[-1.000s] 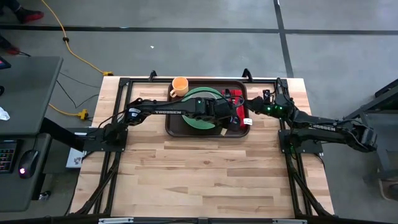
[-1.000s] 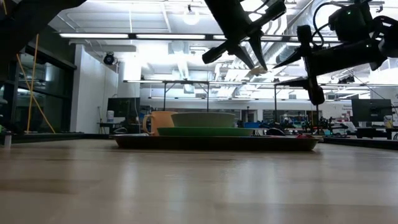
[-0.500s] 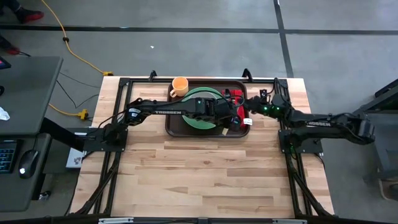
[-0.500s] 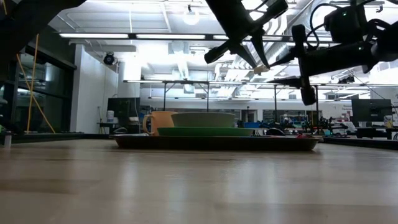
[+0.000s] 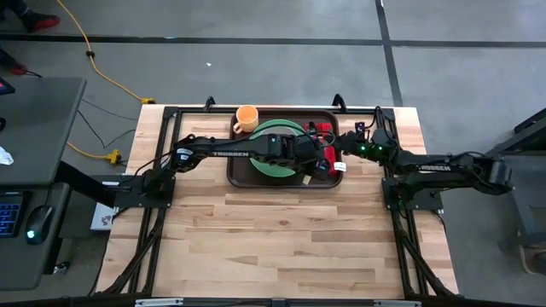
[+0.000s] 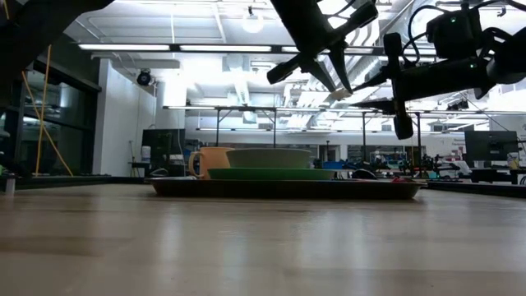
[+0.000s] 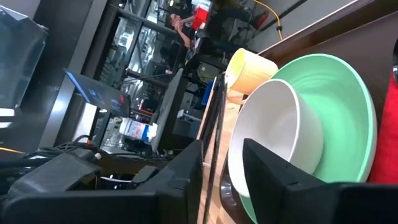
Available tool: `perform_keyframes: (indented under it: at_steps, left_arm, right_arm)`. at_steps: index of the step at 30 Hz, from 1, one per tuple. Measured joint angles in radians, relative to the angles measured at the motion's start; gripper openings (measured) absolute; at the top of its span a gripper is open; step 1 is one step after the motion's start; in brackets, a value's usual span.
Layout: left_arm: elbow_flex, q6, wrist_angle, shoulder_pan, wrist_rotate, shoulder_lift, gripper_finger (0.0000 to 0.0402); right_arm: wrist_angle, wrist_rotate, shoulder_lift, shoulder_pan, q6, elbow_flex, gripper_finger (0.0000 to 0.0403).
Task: Set up tray
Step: Put the yellow knife on top of the red napkin to the right of the blue fork
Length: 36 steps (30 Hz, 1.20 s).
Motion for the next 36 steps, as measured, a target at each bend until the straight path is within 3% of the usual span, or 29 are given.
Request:
perform_keyframes:
  at_steps: [11,19,29,36]
  left_arm:
    - [0.0,0.0,0.002,0.0,-0.007,0.0,0.0062]
    - [0.0,0.0,0.003,0.0,-0.008,0.001,0.0068]
    - [-0.001,0.0,0.029,-0.001,0.023,0.001,0.013]
    - [0.0,0.0,0.026,-0.001,0.054,0.001,0.015]
  right_arm:
    - [0.0,0.001,0.0,0.0,-0.057,0.0,0.0006]
    - [0.0,0.0,-0.001,-0.001,-0.06,0.0,0.0002]
    - [-0.017,-0.014,-0.001,0.0,-0.071,0.0,0.0]
    - [-0.041,-0.04,0.0,-0.028,-0.079,0.0,0.0001]
